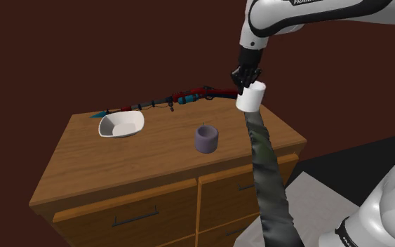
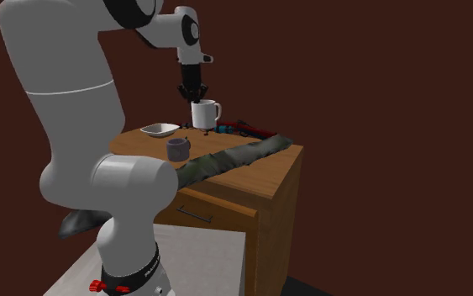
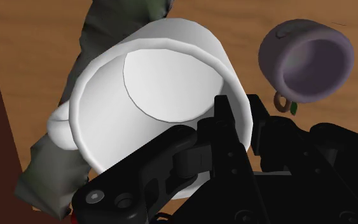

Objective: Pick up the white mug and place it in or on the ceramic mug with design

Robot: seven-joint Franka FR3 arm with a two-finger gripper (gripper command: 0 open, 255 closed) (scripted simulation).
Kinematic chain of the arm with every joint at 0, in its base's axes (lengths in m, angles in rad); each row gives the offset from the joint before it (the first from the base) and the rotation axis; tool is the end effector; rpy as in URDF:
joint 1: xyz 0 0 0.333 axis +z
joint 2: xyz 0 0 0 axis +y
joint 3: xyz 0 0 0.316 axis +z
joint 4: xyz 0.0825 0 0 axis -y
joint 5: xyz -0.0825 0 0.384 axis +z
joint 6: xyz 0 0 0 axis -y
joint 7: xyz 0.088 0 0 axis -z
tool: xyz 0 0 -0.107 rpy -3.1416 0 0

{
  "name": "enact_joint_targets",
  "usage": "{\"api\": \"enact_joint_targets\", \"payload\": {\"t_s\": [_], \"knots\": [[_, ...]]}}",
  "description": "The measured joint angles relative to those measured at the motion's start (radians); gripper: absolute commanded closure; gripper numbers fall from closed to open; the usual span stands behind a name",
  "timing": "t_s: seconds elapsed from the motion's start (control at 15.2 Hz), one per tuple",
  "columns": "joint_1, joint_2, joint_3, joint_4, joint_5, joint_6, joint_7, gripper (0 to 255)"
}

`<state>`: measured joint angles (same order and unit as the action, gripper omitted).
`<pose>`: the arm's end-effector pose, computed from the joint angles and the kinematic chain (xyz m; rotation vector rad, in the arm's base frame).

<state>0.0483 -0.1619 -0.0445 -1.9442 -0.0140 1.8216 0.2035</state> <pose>0.5154 -0.0005 0.5547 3.1235 -0.3072 0.0622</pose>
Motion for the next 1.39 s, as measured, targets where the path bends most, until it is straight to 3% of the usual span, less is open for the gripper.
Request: {"api": "enact_joint_targets", "payload": {"t_s": [0.53, 0.79, 0.99, 1.39], "knots": [[0.071, 0.181, 0.085, 0.229, 0.001, -0.049, 0.155, 255], [0.113, 0.299, 0.121, 0.393, -0.012, -0.098, 0.233, 255], [0.123, 0.328, 0.127, 0.406, -0.016, -0.082, 0.251, 255], [0.124, 0.325, 0.128, 0.323, -0.016, -0.002, 0.255, 255]]}}
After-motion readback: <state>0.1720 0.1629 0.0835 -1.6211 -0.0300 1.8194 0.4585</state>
